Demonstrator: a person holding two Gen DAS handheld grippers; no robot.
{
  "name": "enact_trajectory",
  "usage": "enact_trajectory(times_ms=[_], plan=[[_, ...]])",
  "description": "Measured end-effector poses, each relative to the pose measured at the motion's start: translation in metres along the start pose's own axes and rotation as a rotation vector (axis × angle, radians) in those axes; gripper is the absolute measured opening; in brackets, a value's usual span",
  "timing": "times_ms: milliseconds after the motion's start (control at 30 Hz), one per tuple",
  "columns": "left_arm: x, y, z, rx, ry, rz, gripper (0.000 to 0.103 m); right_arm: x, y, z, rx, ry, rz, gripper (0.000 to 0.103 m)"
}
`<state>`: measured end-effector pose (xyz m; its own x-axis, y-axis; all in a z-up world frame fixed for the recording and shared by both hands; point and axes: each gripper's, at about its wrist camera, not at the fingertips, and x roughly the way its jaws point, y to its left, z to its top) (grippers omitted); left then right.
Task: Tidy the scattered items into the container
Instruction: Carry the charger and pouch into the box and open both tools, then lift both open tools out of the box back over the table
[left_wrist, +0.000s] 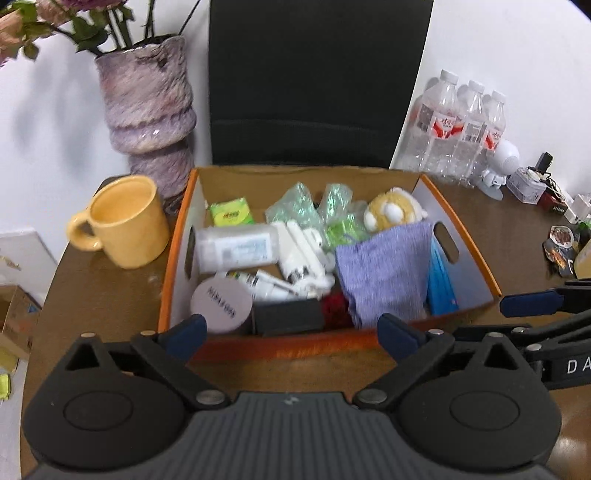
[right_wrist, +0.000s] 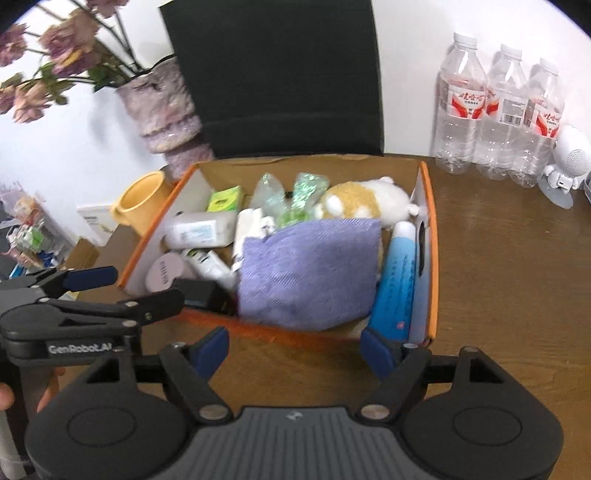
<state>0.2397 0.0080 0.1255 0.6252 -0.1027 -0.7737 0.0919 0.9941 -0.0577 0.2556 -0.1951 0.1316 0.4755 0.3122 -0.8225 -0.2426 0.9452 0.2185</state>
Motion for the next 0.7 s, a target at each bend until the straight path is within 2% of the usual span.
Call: enact_trajectory(times_ms=[233, 467, 700], plan=[[-0.035, 0.008, -0.023, -0.043, -0.014, -0.010, 0.101, -0.021, 0.014, -0.020, -0.029, -0.001, -0.037, 0.077], [-0.063, 0.007, -0.046, -0.040, -0.019, 0.009, 0.101, -0.036, 0.027, -0.044, -0.059, -0.010, -0.054, 0.078], [-0.077, -0.001, -0.079, -0.030, -0.028, 0.002, 0.101, -0.045, 0.026, -0.089, -0.058, -0.020, -0.053, 0.078]])
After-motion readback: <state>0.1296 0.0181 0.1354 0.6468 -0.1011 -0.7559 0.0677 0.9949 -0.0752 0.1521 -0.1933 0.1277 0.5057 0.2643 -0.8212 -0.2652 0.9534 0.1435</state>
